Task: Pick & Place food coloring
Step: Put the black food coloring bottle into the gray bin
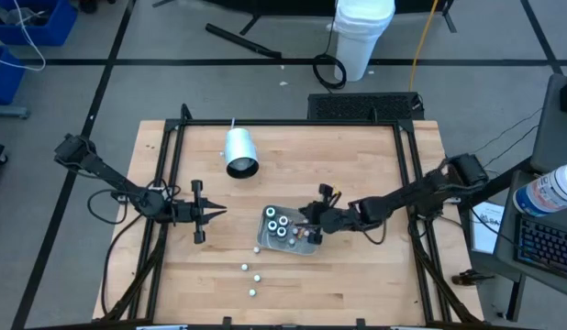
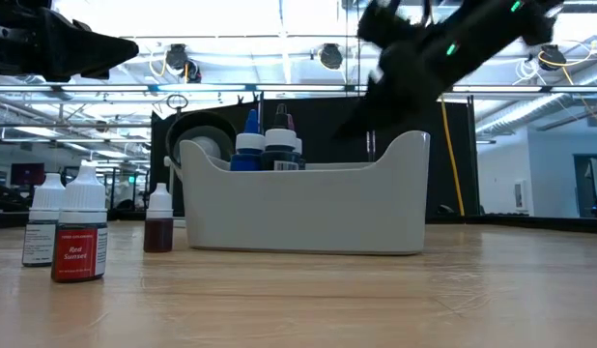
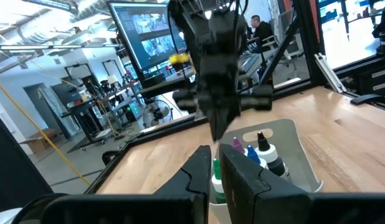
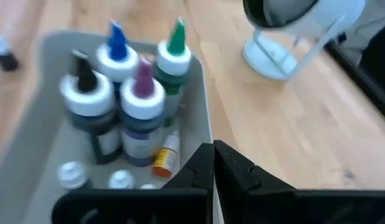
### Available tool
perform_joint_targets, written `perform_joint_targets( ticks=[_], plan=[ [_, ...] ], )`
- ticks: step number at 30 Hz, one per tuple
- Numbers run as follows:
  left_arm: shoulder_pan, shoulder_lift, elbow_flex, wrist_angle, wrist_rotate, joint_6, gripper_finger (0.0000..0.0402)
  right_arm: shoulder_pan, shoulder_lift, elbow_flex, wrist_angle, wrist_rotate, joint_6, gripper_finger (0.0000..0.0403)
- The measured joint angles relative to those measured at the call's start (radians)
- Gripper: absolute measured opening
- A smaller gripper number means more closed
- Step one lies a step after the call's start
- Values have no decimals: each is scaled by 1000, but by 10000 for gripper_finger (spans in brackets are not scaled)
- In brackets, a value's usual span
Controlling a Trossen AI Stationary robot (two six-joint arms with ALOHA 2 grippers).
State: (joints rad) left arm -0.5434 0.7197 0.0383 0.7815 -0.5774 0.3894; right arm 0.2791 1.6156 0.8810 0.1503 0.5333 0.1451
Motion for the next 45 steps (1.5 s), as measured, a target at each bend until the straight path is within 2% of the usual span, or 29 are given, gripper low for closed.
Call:
perform_joint_targets(
  ticks=[7,14,21,24,29,35,40,45],
  plan=[
    [0,0,0,0,0,79,42,126,-122,-2,-22,-11,-128,1],
    [0,0,0,0,1,80,42,248,-195,-173,328,-14,-311,0],
    [0,0,0,1,36,94,42,216,-364,-450,641,-5,-292,0],
    [0,0,0,0,36,103,42,189,-410,-531,723,-7,-290,0],
    [0,0,0,0,36,105,42,154,-500,-601,729,-10,-302,0],
    [0,0,0,-2,35,102,42,158,-697,-667,655,-6,-290,0],
    [0,0,0,-2,34,95,42,169,-797,-691,510,122,-244,0],
    [0,0,0,-4,30,100,42,174,-831,-691,459,38,-257,0]
  ],
)
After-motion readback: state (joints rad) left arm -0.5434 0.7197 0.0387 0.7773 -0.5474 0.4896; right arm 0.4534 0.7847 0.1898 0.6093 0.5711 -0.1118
